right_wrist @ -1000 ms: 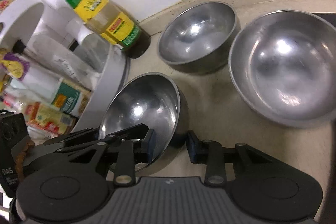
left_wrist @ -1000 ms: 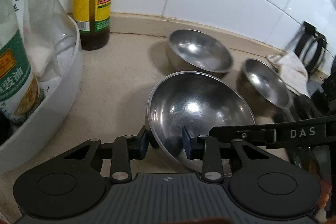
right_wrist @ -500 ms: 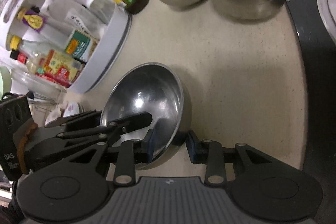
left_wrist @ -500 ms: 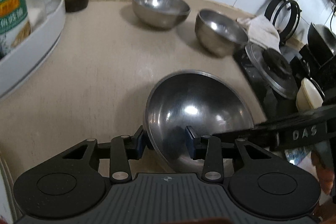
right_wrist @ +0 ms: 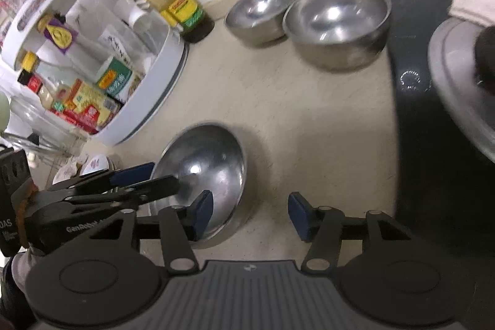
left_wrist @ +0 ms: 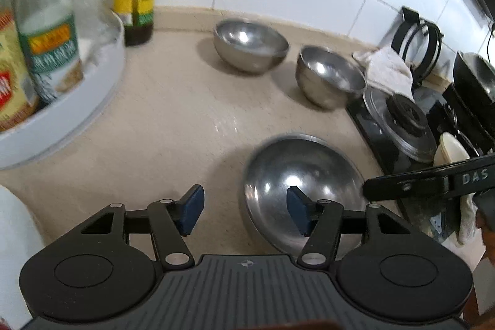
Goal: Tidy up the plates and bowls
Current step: 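Lift the steel bowl with the left gripper and carry it toward the plates, then lower the steel bowl beside the plate stack and open the left gripper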
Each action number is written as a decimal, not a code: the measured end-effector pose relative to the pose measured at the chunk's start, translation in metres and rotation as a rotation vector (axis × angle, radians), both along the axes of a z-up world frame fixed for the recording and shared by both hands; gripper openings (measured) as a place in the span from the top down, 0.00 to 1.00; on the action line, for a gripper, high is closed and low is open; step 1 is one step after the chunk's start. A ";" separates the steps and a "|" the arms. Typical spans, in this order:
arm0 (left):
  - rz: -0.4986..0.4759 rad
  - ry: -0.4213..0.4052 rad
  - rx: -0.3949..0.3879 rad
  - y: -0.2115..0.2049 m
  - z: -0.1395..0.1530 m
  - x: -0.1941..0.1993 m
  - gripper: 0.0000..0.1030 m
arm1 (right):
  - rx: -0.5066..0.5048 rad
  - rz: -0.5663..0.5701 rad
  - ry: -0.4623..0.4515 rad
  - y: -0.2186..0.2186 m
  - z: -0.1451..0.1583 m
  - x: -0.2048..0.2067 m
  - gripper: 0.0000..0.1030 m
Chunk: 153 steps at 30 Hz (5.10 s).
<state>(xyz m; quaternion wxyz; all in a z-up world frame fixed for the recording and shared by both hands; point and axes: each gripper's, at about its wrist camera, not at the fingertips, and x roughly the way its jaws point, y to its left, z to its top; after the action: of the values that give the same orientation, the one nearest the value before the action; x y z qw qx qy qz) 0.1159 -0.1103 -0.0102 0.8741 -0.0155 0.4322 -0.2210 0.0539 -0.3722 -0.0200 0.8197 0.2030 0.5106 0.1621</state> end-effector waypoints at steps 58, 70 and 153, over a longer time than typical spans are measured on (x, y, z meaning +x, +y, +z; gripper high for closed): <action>0.023 -0.014 0.257 -0.078 -0.018 0.213 0.65 | -0.303 0.263 -0.033 0.018 0.000 0.259 0.85; 0.035 -0.061 0.237 -0.072 0.006 0.193 0.62 | -0.264 0.254 -0.060 0.020 0.017 0.243 0.85; -0.052 0.000 0.268 -0.054 0.026 0.006 0.51 | -0.214 0.433 0.135 0.055 0.036 0.050 0.84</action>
<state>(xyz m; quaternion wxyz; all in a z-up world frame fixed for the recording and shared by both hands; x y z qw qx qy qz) 0.1215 -0.1638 0.0155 0.8624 0.1126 0.4580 -0.1838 0.1041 -0.3173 0.0163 0.7469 0.0114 0.6098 0.2649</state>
